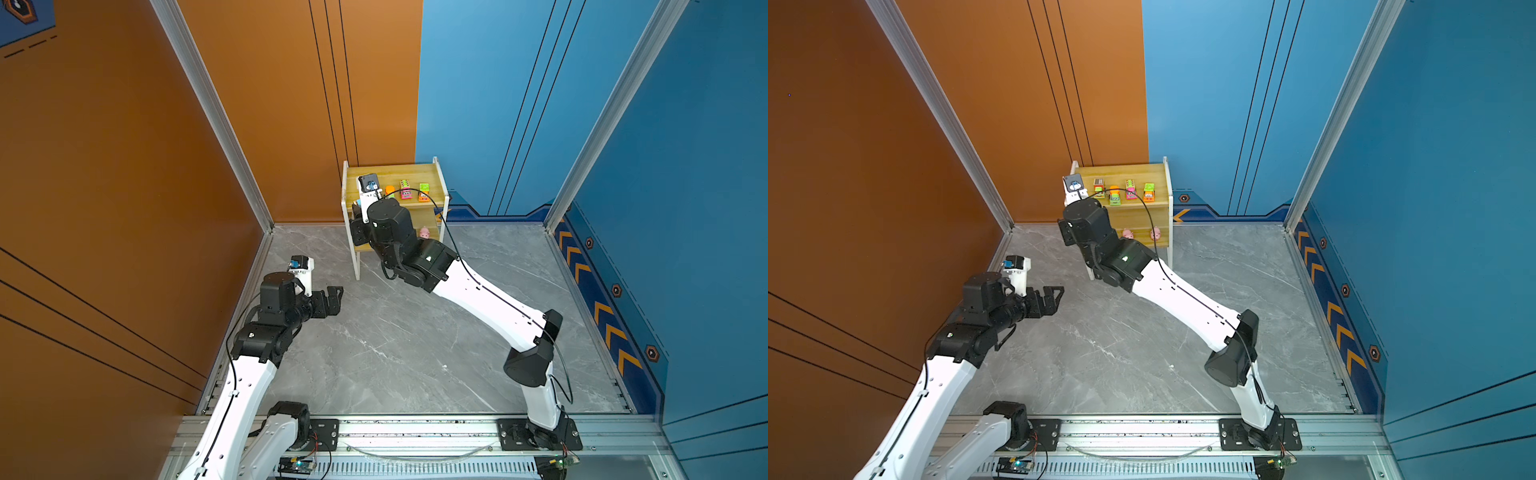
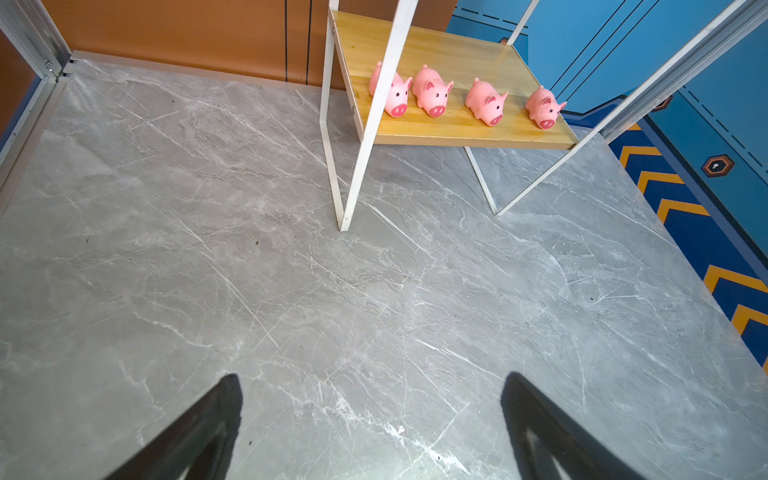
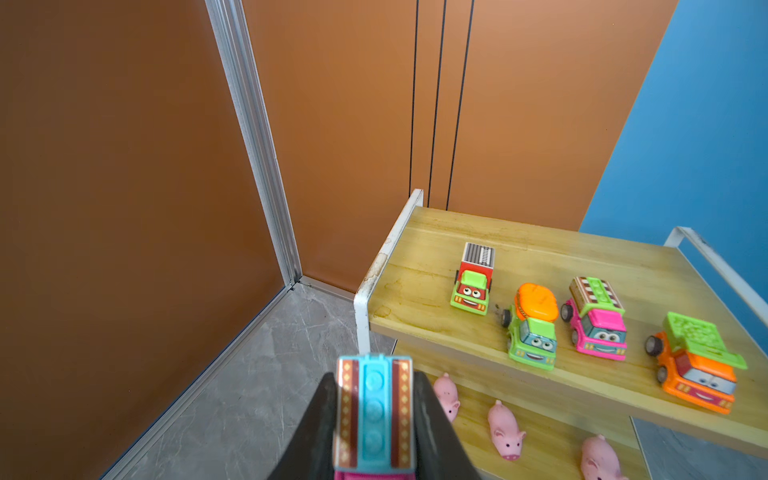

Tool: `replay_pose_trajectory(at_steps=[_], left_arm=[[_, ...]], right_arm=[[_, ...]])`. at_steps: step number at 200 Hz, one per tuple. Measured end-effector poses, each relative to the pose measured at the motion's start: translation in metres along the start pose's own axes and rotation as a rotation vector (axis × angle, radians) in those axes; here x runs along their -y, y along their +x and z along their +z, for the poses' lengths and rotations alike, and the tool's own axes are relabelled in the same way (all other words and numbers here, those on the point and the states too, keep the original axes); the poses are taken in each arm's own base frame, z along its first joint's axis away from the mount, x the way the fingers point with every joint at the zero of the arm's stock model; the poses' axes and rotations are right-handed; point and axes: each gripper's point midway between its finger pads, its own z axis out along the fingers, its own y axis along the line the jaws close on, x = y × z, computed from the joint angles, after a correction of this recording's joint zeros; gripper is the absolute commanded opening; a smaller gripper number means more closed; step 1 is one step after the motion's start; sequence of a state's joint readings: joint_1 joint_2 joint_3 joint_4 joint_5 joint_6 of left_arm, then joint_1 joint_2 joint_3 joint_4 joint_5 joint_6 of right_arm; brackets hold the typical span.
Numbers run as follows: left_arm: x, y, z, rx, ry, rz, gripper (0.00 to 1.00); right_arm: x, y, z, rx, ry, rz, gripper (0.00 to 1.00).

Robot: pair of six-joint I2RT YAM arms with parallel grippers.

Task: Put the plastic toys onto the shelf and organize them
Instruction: 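Carry the pink truck with the right gripper up to the top tier, then lower the pink truck beside the other trucks and open the right gripper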

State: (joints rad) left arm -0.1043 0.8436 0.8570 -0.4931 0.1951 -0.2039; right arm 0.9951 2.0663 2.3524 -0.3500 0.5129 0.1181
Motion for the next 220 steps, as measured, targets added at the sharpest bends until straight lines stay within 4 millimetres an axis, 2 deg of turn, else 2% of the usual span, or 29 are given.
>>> replay_pose_trajectory(at_steps=[28,49,70,101,161,220], left_arm=[[0.004,0.001,0.0,-0.002,0.013,0.008,0.98],[0.006,0.001,0.001,-0.002,0.019,0.012,0.98],[0.008,0.001,0.001,-0.004,0.024,0.016,0.98],[0.011,0.002,0.001,-0.008,0.035,0.019,0.98],[0.012,0.003,0.002,-0.012,0.044,0.019,0.98],[0.012,0.004,0.003,-0.019,0.045,0.017,0.98]], right_arm=[[-0.004,0.019,0.027,-0.01,0.029,-0.024,0.25],[0.001,0.035,0.045,-0.024,0.051,-0.032,0.25],[0.009,0.039,0.056,-0.015,0.07,-0.032,0.25],[0.019,0.027,0.062,0.034,0.083,-0.011,0.26],[0.018,-0.004,0.06,0.156,0.071,0.054,0.27],[0.025,-0.008,0.081,0.226,0.077,0.097,0.27]])
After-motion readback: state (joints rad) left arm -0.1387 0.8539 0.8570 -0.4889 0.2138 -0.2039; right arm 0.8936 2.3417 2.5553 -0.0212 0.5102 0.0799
